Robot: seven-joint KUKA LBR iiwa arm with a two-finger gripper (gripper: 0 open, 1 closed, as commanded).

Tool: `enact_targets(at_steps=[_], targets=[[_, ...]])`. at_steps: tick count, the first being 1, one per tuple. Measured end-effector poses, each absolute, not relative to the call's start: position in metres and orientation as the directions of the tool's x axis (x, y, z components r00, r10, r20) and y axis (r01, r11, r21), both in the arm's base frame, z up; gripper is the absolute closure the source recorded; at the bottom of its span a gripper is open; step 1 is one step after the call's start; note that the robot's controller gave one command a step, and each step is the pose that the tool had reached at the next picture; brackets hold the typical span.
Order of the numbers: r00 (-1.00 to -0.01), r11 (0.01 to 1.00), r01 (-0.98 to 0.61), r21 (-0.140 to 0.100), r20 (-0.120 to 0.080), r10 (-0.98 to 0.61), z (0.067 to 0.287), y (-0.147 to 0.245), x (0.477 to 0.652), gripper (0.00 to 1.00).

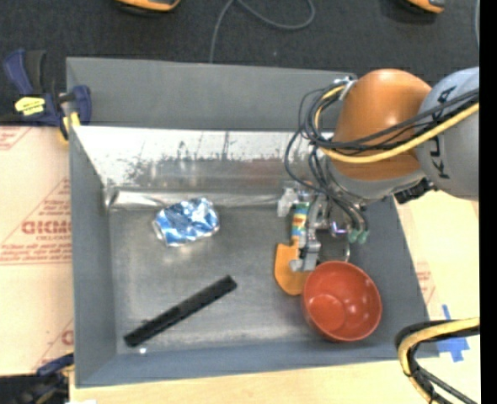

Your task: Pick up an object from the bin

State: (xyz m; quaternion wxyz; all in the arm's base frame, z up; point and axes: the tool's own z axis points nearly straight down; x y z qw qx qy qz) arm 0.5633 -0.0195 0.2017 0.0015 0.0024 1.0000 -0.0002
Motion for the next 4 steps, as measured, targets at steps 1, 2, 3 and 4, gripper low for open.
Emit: enact_targets(at_steps=[1, 2, 3, 4], targets=[[-0.983, 0.983, -0.182, -0.001, -0.005, -0.182, 0.193, -0.028, 0.557, 0.0], [-0.943, 0.943, -0.334, -0.003, -0.006, -0.334, 0.172, -0.072, 0.575, 0.0], [-0.989, 0.989, -0.147, 0.0, -0.005, -0.147, 0.148, -0.064, 0.567, 0.0], [-0.953, 0.953, -0.304, -0.005, -0.009, -0.304, 0.116, -0.077, 0.57, 0.0]])
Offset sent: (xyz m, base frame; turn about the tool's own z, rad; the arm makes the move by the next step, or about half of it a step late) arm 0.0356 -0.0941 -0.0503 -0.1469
